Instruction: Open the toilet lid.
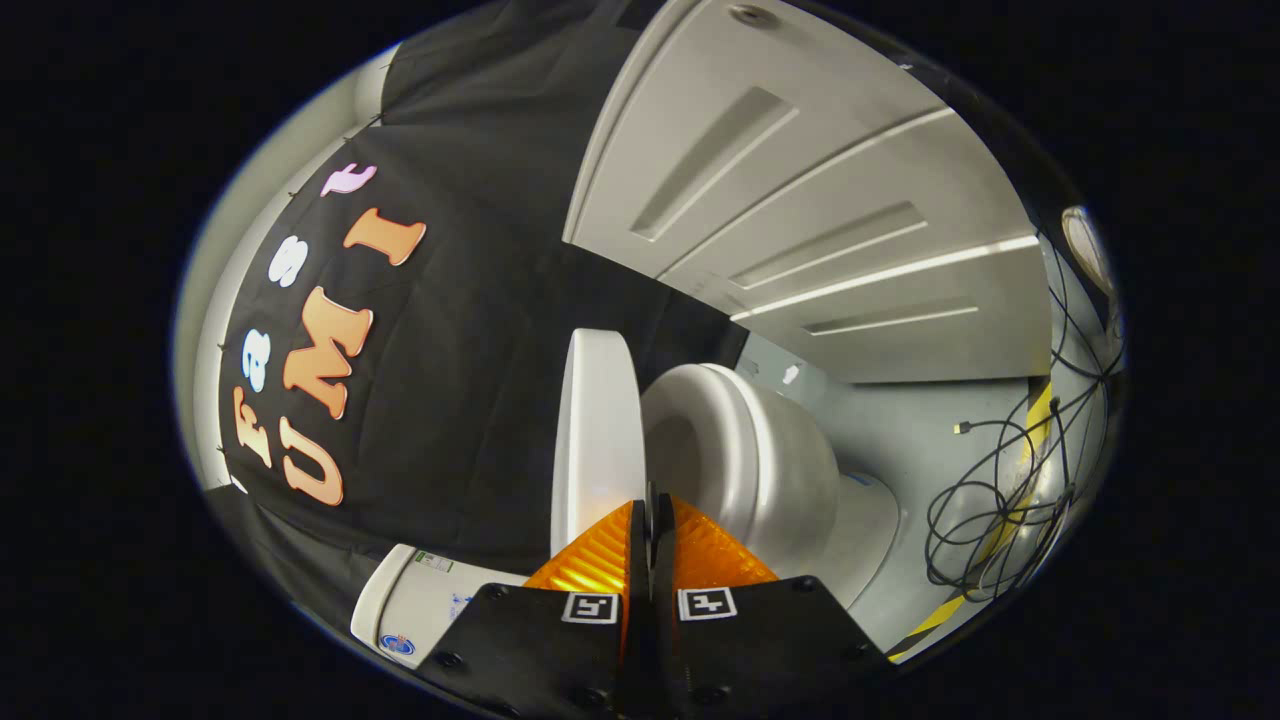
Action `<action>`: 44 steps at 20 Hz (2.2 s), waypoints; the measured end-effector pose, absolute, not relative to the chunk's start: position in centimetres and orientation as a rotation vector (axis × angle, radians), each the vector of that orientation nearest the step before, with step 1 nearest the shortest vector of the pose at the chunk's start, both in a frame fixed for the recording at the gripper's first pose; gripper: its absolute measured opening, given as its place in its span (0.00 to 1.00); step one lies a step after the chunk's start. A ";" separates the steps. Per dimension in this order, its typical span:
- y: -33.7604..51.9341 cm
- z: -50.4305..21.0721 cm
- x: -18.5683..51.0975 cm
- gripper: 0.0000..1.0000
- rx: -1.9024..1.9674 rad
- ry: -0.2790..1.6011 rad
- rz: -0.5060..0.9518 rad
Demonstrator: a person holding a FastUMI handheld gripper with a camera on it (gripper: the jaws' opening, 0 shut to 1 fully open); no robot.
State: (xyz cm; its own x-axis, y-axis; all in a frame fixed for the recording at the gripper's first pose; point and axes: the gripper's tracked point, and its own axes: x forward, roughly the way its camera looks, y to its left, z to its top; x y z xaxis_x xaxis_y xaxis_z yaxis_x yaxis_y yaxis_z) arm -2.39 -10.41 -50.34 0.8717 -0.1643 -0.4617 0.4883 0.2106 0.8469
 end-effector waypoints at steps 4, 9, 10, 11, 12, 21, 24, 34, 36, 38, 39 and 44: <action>-10.5 -46.4 -0.6 0.08 1.178 0.231 -0.491; -9.0 -40.7 1.5 0.08 1.031 0.195 -0.500; -8.4 -40.0 1.8 0.08 1.001 0.203 -0.503; -7.9 -39.1 2.0 0.08 0.973 0.209 -0.503; -7.4 -38.4 2.1 0.08 0.946 0.217 -0.503; -2.6 -32.8 3.9 0.08 0.808 0.223 -0.472; -0.8 -31.1 4.7 0.08 0.769 0.226 -0.453; 6.0 -26.9 6.6 0.08 0.539 0.265 -0.398; 7.2 -26.4 7.0 0.08 0.514 0.273 -0.388; 8.4 -26.0 7.3 0.08 0.489 0.282 -0.375; 9.0 -25.6 7.4 0.08 0.474 0.282 -0.365; 12.4 -24.8 8.1 0.08 0.433 0.269 -0.325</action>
